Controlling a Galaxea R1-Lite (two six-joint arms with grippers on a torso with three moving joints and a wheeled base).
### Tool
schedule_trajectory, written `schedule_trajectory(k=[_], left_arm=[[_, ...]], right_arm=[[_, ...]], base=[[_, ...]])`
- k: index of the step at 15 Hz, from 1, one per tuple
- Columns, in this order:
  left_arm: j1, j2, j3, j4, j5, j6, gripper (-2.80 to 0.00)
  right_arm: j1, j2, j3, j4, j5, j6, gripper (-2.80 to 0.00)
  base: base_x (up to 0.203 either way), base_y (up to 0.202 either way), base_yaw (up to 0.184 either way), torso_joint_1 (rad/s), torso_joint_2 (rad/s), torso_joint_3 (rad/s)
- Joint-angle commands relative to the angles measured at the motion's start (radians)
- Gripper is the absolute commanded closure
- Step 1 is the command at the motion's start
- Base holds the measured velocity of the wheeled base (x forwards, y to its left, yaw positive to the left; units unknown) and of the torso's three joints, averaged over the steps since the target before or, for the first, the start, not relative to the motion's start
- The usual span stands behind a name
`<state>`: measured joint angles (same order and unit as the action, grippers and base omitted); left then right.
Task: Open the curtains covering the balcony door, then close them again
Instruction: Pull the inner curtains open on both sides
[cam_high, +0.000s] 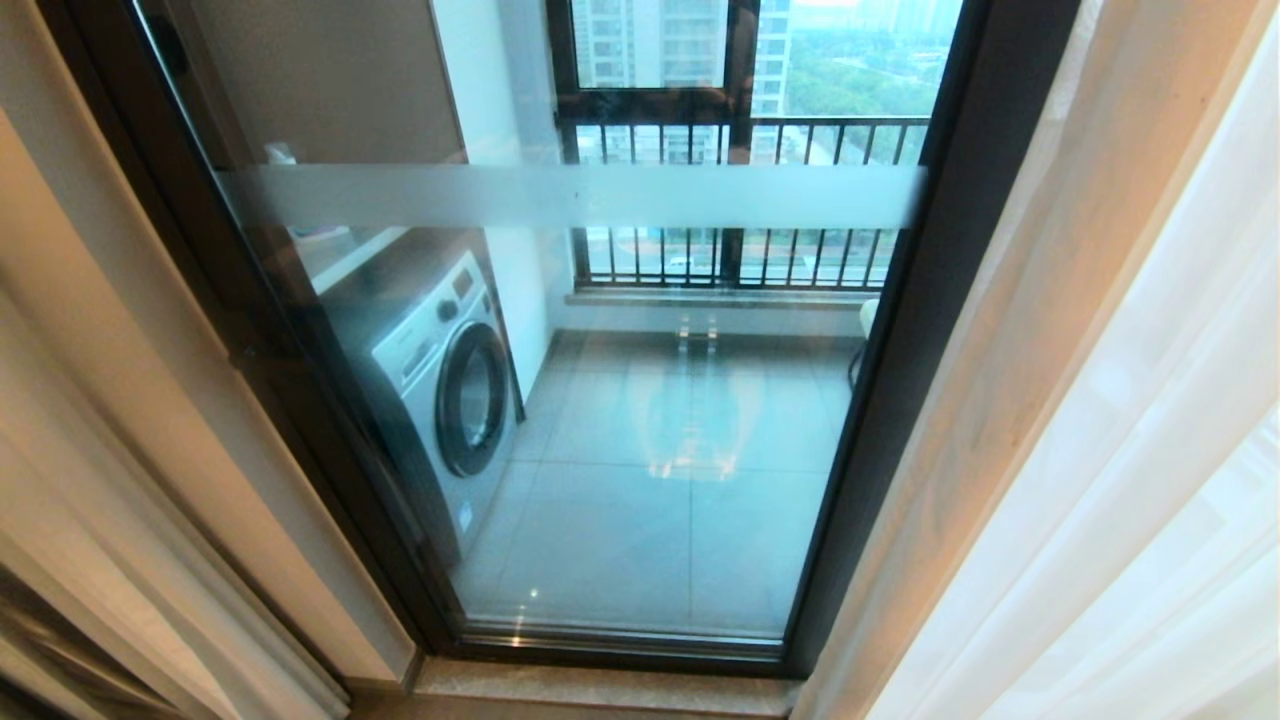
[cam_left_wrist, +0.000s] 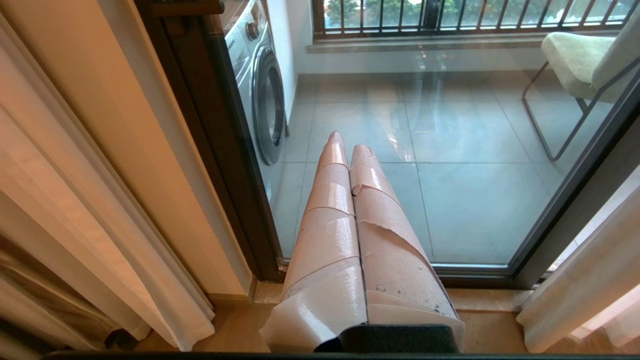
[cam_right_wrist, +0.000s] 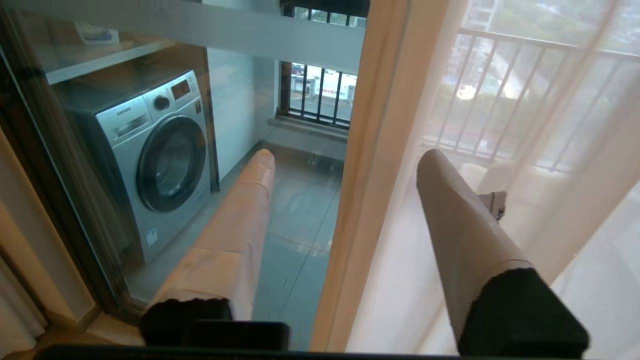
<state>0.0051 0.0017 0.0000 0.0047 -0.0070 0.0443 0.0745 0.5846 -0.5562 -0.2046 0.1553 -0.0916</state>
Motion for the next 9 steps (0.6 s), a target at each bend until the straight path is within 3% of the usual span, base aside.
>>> schedule_trajectory(k=[1,9], left_arm=[[-0.001,0.000,0.000,0.000,0.000,0.000,0.00],[0.000,0.000,0.000,0.000,0.001,0.000,0.00]], right_arm=[[0.013,0.143,-0.032,-0.041,0.001,-0.002,-2.80],[0.008,0.439,-0.155,-0.257,-0.004,-0.010,-2.80]], base=[[0.000,0.000,0.000,0.000,0.00,0.000],[0.000,0.000,0.000,0.000,0.00,0.000]])
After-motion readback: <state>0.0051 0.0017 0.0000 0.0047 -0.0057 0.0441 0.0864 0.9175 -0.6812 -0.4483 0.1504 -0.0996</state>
